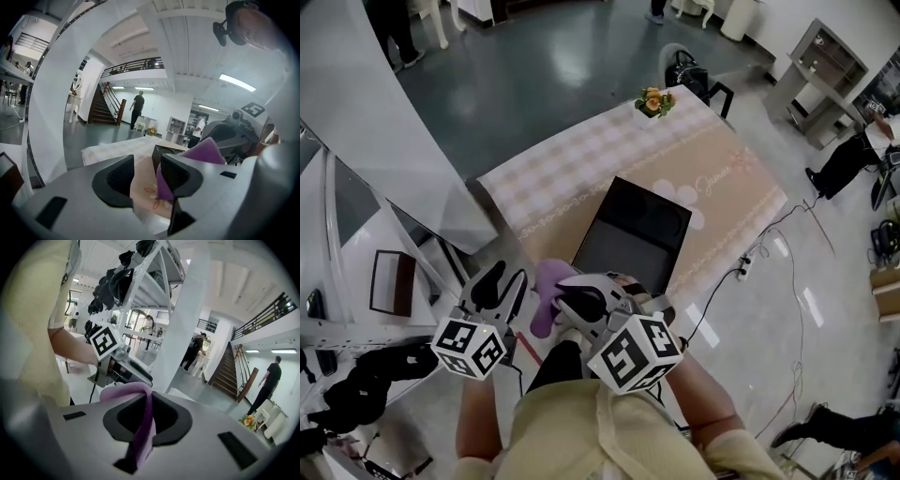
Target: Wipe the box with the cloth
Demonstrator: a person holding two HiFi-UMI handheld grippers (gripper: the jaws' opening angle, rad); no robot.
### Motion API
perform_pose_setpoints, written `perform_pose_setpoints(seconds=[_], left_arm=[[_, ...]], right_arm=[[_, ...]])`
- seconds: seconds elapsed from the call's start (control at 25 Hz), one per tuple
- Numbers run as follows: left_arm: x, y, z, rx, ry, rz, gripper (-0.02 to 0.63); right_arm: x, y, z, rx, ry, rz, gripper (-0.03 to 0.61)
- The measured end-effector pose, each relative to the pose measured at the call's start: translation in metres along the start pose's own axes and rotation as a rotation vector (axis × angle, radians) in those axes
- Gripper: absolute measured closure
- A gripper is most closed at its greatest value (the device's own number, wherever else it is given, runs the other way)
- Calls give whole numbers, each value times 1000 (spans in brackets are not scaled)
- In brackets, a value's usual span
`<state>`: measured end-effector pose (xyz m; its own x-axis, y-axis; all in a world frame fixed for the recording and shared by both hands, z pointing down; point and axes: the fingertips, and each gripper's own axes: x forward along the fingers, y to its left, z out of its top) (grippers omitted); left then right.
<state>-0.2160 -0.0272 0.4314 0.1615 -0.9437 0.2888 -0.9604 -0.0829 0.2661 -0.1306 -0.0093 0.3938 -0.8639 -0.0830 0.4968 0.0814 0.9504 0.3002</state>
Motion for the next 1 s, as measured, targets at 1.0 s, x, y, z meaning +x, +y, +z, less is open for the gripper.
perform_pose_setpoints(seconds=[1.0], left_arm=[[36, -31, -30, 5, 92, -144, 439]], right_arm=[[14, 9, -116, -53, 260, -118, 531]])
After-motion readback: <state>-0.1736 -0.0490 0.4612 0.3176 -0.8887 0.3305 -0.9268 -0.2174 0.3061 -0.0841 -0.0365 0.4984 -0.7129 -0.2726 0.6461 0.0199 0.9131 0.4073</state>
